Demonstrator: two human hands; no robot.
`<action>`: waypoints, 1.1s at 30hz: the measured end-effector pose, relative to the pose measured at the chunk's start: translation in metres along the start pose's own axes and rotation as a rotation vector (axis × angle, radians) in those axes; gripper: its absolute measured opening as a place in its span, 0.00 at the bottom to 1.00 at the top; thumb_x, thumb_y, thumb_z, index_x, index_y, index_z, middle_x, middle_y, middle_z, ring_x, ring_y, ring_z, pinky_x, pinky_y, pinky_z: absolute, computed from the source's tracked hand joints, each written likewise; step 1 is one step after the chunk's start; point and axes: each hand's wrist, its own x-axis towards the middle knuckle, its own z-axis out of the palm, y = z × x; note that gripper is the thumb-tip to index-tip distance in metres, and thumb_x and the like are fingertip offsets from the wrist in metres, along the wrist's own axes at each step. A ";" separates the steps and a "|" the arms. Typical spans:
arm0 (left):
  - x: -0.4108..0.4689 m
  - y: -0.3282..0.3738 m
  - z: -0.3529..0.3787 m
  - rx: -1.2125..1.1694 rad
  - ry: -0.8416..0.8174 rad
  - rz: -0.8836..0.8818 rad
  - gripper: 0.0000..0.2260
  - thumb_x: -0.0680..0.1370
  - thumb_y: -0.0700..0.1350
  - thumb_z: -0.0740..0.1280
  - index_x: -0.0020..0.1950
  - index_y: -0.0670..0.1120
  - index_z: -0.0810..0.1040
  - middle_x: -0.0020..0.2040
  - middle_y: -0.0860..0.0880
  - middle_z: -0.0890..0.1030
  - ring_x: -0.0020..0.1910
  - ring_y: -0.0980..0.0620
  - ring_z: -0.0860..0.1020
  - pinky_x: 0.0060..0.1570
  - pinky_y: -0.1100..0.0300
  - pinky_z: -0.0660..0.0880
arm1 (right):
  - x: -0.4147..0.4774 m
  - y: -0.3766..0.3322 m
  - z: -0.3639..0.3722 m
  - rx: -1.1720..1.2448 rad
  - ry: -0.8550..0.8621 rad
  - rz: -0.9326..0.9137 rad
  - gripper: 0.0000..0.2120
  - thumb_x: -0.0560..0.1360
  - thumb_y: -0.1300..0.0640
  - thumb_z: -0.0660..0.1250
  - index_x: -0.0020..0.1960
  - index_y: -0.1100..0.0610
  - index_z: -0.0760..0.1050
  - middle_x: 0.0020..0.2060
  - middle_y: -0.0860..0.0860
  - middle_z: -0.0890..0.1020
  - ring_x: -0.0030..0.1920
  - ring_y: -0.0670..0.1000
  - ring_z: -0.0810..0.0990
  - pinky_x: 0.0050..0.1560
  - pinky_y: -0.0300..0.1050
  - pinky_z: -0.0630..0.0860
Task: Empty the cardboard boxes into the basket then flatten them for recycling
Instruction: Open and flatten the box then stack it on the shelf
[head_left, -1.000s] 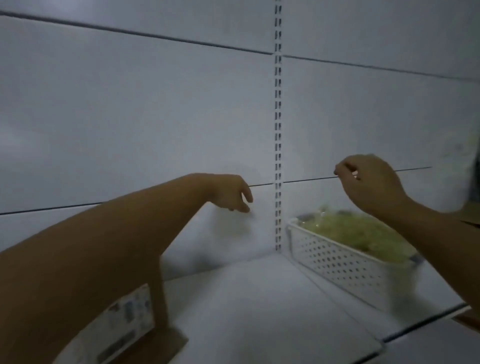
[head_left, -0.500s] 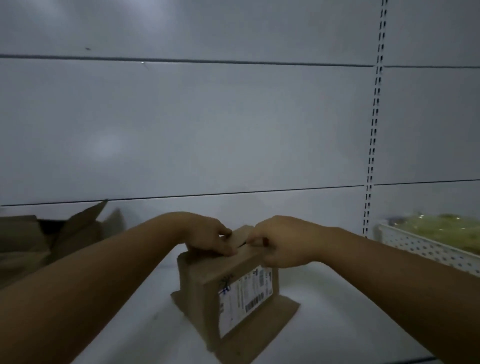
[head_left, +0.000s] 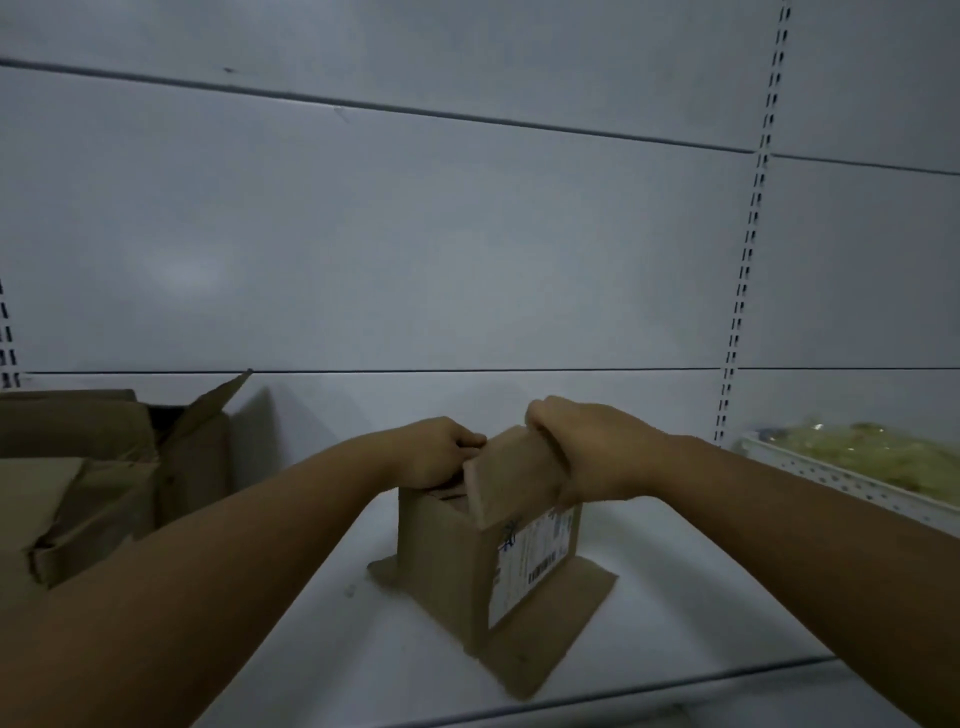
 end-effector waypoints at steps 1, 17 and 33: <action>-0.001 -0.001 -0.001 -0.036 0.013 -0.016 0.20 0.82 0.51 0.55 0.74 0.51 0.64 0.71 0.48 0.70 0.66 0.48 0.71 0.65 0.54 0.67 | -0.005 0.003 -0.001 -0.001 0.115 0.015 0.20 0.66 0.52 0.75 0.47 0.52 0.64 0.42 0.46 0.68 0.40 0.49 0.71 0.35 0.41 0.65; -0.024 0.032 0.085 -1.380 0.071 -0.014 0.15 0.79 0.44 0.57 0.65 0.44 0.73 0.58 0.41 0.81 0.53 0.44 0.80 0.45 0.54 0.80 | -0.003 0.032 -0.045 0.732 0.259 0.149 0.10 0.76 0.67 0.59 0.49 0.63 0.80 0.60 0.53 0.77 0.55 0.50 0.76 0.52 0.41 0.72; -0.058 -0.014 0.122 -0.939 0.029 0.201 0.18 0.74 0.24 0.59 0.58 0.39 0.76 0.44 0.44 0.82 0.41 0.52 0.81 0.41 0.64 0.80 | 0.031 0.016 0.057 1.000 -0.058 0.103 0.08 0.66 0.56 0.61 0.43 0.55 0.77 0.46 0.51 0.75 0.42 0.50 0.75 0.38 0.32 0.73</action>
